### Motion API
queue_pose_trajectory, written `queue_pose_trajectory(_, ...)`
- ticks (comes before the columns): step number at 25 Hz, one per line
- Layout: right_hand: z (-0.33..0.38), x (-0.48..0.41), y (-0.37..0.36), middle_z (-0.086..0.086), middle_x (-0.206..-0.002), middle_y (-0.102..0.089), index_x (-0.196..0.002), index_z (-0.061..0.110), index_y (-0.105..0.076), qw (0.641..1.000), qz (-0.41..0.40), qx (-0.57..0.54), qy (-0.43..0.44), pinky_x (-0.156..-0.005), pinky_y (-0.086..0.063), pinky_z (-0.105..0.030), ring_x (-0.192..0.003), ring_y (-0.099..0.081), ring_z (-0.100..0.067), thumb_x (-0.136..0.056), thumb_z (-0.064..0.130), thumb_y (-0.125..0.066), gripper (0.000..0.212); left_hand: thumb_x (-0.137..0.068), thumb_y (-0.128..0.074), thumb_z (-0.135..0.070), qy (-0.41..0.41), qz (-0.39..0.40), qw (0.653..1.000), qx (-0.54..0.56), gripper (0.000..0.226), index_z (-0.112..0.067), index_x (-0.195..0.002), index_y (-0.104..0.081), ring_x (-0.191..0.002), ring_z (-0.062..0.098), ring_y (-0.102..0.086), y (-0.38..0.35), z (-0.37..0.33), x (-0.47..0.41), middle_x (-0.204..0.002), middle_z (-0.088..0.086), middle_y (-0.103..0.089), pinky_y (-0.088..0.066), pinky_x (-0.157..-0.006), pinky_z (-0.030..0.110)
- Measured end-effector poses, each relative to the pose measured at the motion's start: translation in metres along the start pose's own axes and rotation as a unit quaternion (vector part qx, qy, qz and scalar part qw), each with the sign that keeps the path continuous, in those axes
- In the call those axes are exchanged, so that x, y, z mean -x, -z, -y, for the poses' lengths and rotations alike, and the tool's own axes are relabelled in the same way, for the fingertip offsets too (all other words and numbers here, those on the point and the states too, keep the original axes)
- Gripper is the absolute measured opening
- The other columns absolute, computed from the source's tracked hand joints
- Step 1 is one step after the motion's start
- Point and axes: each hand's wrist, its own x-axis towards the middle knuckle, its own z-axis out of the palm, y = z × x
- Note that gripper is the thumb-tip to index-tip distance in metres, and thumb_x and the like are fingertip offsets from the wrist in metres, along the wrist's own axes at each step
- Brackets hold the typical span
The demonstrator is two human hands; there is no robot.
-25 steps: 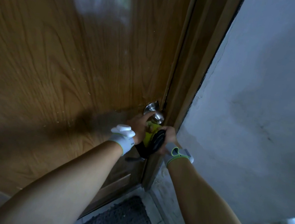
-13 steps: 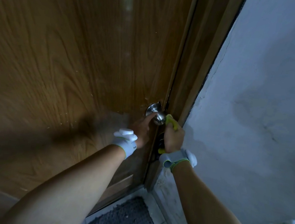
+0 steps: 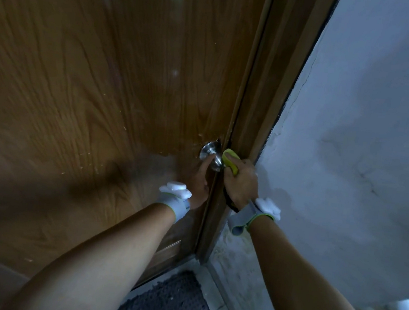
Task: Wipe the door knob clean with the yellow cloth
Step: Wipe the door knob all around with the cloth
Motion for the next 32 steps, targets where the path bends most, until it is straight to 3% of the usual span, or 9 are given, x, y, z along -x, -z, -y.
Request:
queue_pose_trajectory(3,0.000,-0.001,0.005,-0.015,-0.103,-0.058,-0.128,0.025,-0.063,0.997,0.015,0.043,0.057,-0.081,-0.047,-0.037,-0.096,-0.055,-0.034,-0.084,0.029,-0.049,0.046,-0.088,-0.051,-0.014,0.031,0.037,0.999,0.002,0.076,-0.031,-0.151,-0.012,-0.118,0.035,-0.057,0.000,-0.005,-0.001,-0.134,0.018,-0.056,-0.046,-0.101,0.047)
queue_pose_trajectory(7,0.004,-0.011,0.012,-0.016,-0.111,-0.062,-0.127,0.024,-0.062,0.999,0.031,0.033,0.009,-0.092,-0.048,-0.042,-0.106,-0.056,-0.037,-0.085,0.029,-0.049,0.045,-0.090,-0.049,-0.016,0.006,0.030,0.999,-0.009,0.073,-0.026,-0.152,-0.014,-0.119,0.032,-0.055,0.002,-0.003,-0.001,-0.133,0.016,-0.055,-0.042,-0.104,0.047)
queue_pose_trajectory(10,0.010,-0.021,0.018,-0.016,-0.115,-0.060,-0.128,0.023,-0.061,0.998,0.044,0.038,0.020,-0.093,-0.047,-0.041,-0.108,-0.056,-0.037,-0.088,0.018,-0.052,0.041,-0.083,-0.053,-0.010,0.021,-0.011,0.999,0.043,0.071,-0.027,-0.146,-0.024,-0.092,0.021,-0.060,0.002,-0.009,0.002,-0.105,0.005,-0.061,-0.048,-0.084,0.034)
queue_pose_trajectory(13,0.017,-0.028,0.023,-0.015,-0.117,-0.056,-0.125,0.025,-0.063,0.989,0.095,0.084,0.076,-0.091,-0.047,-0.040,-0.107,-0.055,-0.037,-0.087,0.014,-0.054,0.041,-0.084,-0.051,-0.001,0.084,0.004,0.990,0.113,0.067,-0.026,-0.142,-0.028,-0.078,0.011,-0.048,0.002,-0.020,0.006,-0.096,0.001,-0.051,-0.036,-0.070,0.022)
queue_pose_trajectory(17,0.033,-0.037,0.024,-0.014,-0.126,-0.050,-0.124,0.032,-0.061,0.946,0.158,0.232,0.161,-0.092,-0.042,-0.048,-0.114,-0.047,-0.037,-0.087,0.034,-0.058,0.037,-0.083,-0.053,-0.004,0.104,0.008,0.990,0.094,0.068,-0.030,-0.141,-0.028,-0.085,0.013,-0.049,0.001,-0.015,0.003,-0.098,-0.002,-0.052,-0.044,-0.083,0.033)
queue_pose_trajectory(20,0.043,-0.045,0.014,-0.012,-0.137,-0.046,-0.123,0.034,-0.059,0.905,0.163,0.340,0.198,-0.092,-0.040,-0.047,-0.118,-0.046,-0.036,-0.088,0.043,-0.055,0.036,-0.082,-0.054,-0.005,0.093,0.012,0.993,0.076,0.068,-0.032,-0.139,-0.029,-0.083,0.012,-0.051,0.000,-0.007,0.003,-0.095,-0.005,-0.051,-0.045,-0.083,0.034)
queue_pose_trajectory(23,0.043,-0.049,0.007,-0.009,-0.133,-0.049,-0.129,0.031,-0.055,0.923,0.153,0.328,0.134,-0.091,-0.042,-0.045,-0.116,-0.048,-0.035,-0.087,0.043,-0.056,0.043,-0.082,-0.054,-0.006,0.097,0.018,0.993,0.070,0.069,-0.037,-0.139,-0.030,-0.078,0.010,-0.052,0.001,-0.001,0.003,-0.093,-0.007,-0.053,-0.042,-0.076,0.029)
queue_pose_trajectory(28,0.041,-0.037,-0.003,-0.014,-0.119,-0.057,-0.120,0.031,-0.064,0.988,0.089,0.127,-0.003,-0.090,-0.048,-0.046,-0.110,-0.056,-0.040,-0.085,0.037,-0.062,0.035,-0.082,-0.053,-0.003,0.097,0.010,0.992,0.083,0.068,-0.036,-0.138,-0.033,-0.077,0.009,-0.050,0.003,-0.003,0.002,-0.093,-0.005,-0.053,-0.038,-0.071,0.025)
queue_pose_trajectory(32,0.048,-0.037,0.002,-0.015,-0.123,-0.062,-0.120,0.023,-0.066,0.987,0.091,0.102,-0.078,-0.092,-0.047,-0.039,-0.113,-0.058,-0.036,-0.087,0.028,-0.062,0.034,-0.081,-0.052,-0.003,0.082,-0.008,0.993,0.088,0.065,-0.035,-0.136,-0.037,-0.075,0.009,-0.050,-0.002,0.000,0.000,-0.089,-0.003,-0.058,-0.034,-0.069,0.022)
